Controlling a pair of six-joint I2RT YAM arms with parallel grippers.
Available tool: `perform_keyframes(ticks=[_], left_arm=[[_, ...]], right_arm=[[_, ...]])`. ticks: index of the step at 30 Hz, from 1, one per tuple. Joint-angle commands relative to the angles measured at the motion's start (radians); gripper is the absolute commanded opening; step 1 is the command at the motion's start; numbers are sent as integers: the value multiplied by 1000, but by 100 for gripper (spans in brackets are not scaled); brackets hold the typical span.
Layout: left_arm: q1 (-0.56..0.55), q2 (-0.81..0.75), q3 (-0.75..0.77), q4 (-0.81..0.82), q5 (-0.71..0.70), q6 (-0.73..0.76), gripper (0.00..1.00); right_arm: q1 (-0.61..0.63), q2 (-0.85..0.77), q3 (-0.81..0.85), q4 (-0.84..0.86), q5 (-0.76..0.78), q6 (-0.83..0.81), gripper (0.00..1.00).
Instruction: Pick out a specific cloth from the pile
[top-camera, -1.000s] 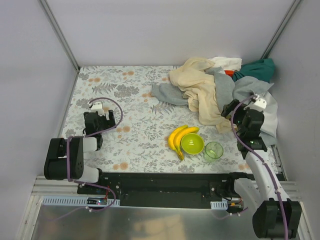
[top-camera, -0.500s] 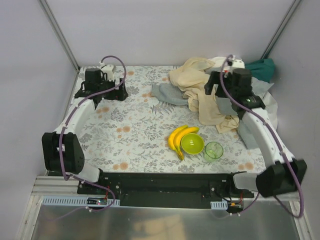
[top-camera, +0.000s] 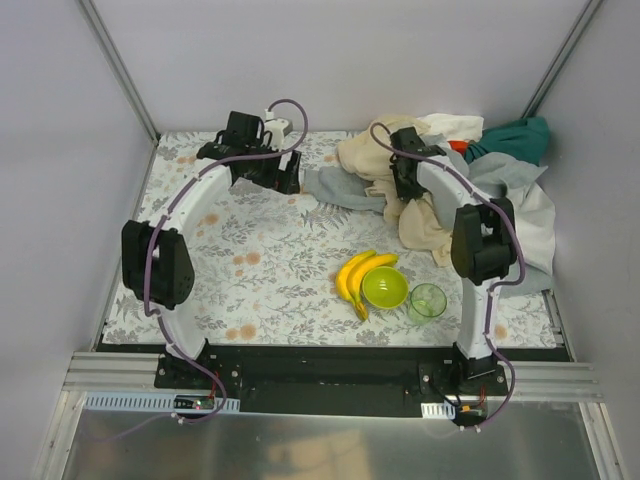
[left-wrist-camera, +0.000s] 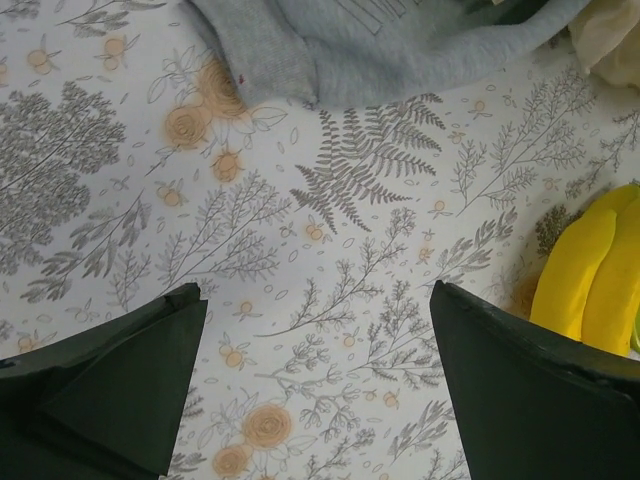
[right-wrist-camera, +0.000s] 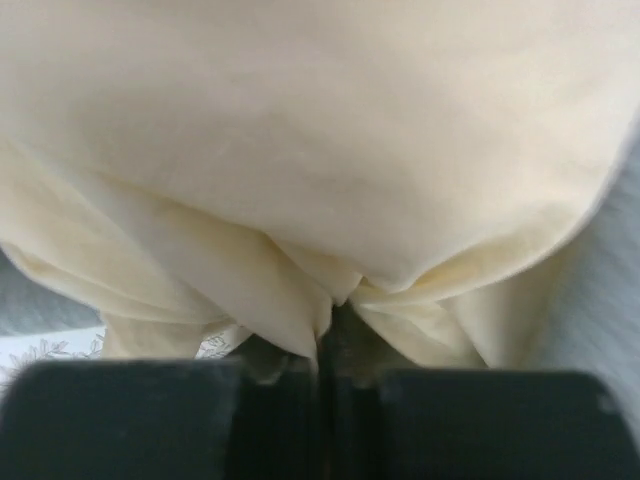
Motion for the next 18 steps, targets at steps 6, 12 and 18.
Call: perform_keyframes(ticks=[6, 12, 18], left_arm=[[-132, 191, 323, -100, -4, 48, 100], [-192, 343, 544, -117, -4, 25, 100], [-245, 472, 669, -122, -16, 34, 100]], right_arm=[[-348, -228, 499, -17, 28, 141, 0], [-554, -395, 251, 194, -72, 183, 0], [-569, -213, 201, 13, -167, 122, 52]])
